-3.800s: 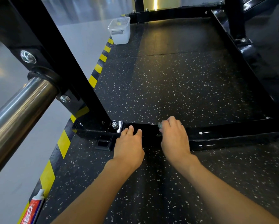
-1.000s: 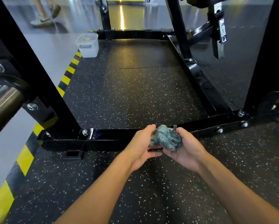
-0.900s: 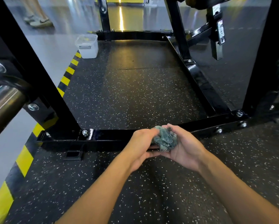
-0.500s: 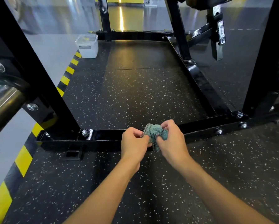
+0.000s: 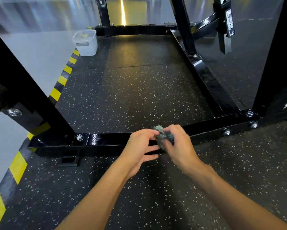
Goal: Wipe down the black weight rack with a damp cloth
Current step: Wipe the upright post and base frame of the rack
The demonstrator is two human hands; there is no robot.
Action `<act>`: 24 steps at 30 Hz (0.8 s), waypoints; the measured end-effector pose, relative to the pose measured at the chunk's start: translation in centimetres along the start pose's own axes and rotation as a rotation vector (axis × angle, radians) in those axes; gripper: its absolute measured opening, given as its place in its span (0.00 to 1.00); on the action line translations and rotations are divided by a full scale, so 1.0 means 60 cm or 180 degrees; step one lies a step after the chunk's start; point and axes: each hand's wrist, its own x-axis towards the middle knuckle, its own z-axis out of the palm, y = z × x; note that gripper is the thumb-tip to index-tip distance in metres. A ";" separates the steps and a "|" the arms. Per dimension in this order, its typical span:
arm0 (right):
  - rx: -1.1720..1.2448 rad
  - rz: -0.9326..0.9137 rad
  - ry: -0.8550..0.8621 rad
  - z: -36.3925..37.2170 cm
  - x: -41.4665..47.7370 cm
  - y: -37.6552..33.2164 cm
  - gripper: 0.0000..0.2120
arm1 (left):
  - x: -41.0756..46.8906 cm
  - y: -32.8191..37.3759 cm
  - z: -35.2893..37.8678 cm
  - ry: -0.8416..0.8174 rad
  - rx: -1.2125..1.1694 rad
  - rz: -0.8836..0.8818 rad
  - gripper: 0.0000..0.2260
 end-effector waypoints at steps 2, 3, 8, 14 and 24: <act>-0.0241 0.0219 0.0331 -0.010 0.013 0.008 0.12 | 0.014 -0.006 -0.006 0.0434 0.0761 0.0311 0.11; -0.0415 0.0285 0.0413 -0.010 0.017 0.010 0.13 | 0.021 -0.011 -0.011 0.0622 0.1360 0.0534 0.12; -0.1174 -0.0545 -0.0320 0.056 0.019 0.004 0.16 | 0.046 -0.044 -0.022 0.0582 0.4018 0.1011 0.19; -0.2000 -0.0669 -0.0356 0.044 0.033 0.025 0.13 | 0.058 -0.049 -0.037 0.0747 0.4028 0.1085 0.22; -0.1724 -0.0654 -0.0556 0.061 -0.001 0.004 0.19 | 0.051 -0.040 -0.022 0.0796 0.4352 0.1185 0.18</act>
